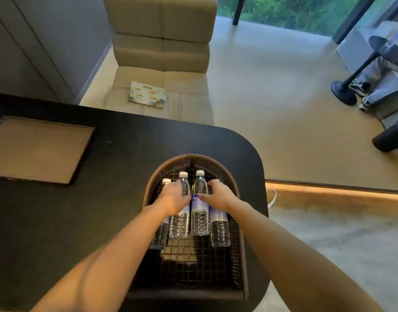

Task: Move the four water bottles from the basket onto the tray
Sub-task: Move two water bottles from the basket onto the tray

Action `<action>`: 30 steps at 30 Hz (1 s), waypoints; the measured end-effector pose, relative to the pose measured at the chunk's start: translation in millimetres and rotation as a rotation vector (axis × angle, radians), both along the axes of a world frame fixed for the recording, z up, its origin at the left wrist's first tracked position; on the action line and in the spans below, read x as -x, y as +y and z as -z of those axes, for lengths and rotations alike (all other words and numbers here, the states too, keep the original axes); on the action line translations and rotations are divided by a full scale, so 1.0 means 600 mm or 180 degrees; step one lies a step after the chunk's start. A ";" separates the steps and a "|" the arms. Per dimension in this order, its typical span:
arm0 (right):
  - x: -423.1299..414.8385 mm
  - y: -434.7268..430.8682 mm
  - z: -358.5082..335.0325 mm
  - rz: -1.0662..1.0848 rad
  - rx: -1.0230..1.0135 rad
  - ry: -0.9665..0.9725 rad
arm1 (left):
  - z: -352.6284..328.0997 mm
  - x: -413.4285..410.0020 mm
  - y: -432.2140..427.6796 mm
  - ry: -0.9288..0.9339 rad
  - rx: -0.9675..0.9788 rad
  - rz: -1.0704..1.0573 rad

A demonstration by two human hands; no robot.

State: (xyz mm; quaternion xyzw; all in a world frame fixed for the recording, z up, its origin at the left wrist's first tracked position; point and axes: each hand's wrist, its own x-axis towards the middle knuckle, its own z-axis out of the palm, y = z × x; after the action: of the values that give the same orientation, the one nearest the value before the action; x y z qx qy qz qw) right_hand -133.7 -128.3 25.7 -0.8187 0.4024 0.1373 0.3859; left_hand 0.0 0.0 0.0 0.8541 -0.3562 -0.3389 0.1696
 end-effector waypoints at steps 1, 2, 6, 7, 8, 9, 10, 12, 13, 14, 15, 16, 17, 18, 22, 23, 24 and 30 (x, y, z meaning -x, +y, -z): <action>-0.011 -0.007 0.006 -0.0010 -0.0084 0.0065 | 0.007 -0.010 -0.010 0.0012 0.0007 0.0054; -0.021 -0.012 0.008 -0.0026 -0.0095 0.0156 | 0.005 -0.018 -0.020 -0.0005 -0.0041 0.0102; -0.049 -0.031 0.026 -0.0113 -0.0052 0.0420 | 0.017 -0.046 -0.047 0.0055 -0.0428 0.0271; -0.055 -0.036 0.031 -0.0166 0.0005 0.0476 | 0.029 -0.054 -0.052 0.0039 -0.0492 0.0326; -0.059 -0.041 0.034 -0.0210 0.0051 0.0536 | 0.049 -0.063 -0.058 0.0032 -0.0543 0.0382; -0.063 -0.045 0.039 -0.0212 0.0050 0.0583 | 0.051 -0.067 -0.062 0.0011 -0.0555 0.0410; -0.066 -0.049 0.041 -0.0191 0.0007 0.0590 | 0.040 -0.066 -0.065 0.0006 -0.0555 0.0431; -0.068 -0.054 0.047 -0.0133 -0.0091 0.0545 | 0.018 -0.062 -0.067 0.0000 -0.0507 0.0495; -0.067 -0.055 0.050 -0.0100 -0.0105 0.0521 | 0.012 -0.061 -0.067 0.0003 -0.0493 0.0472; -0.066 -0.055 0.051 -0.0066 -0.0095 0.0490 | 0.009 -0.060 -0.066 0.0000 -0.0451 0.0422; -0.065 -0.054 0.052 -0.0021 -0.0078 0.0441 | 0.009 -0.061 -0.064 0.0010 -0.0429 0.0359; -0.064 -0.052 0.052 0.0014 -0.0066 0.0399 | 0.011 -0.061 -0.062 0.0018 -0.0403 0.0328; -0.061 -0.051 0.052 0.0037 -0.0062 0.0364 | 0.010 -0.060 -0.059 0.0026 -0.0374 0.0307; -0.059 -0.047 0.049 0.0046 -0.0067 0.0341 | 0.010 -0.058 -0.056 0.0036 -0.0352 0.0301; -0.037 -0.030 0.033 0.0060 -0.0130 0.0049 | 0.000 -0.049 -0.035 -0.0044 -0.0209 0.0250; -0.028 -0.021 0.025 0.0051 -0.0093 -0.0064 | -0.005 -0.045 -0.025 -0.0085 -0.0184 0.0223; -0.017 -0.012 0.019 0.0074 -0.0082 -0.0178 | -0.010 -0.039 -0.012 -0.0105 -0.0144 0.0190; 0.062 0.062 -0.022 0.0263 -0.0268 -0.0854 | -0.050 0.003 0.072 0.0331 0.0743 0.0014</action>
State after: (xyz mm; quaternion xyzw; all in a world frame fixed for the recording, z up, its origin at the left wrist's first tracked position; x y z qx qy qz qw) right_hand -171.0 -91.2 39.0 -0.7956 0.3744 0.0274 0.4755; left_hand -1.8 43.2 29.7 0.8090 -0.3858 -0.3394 0.2854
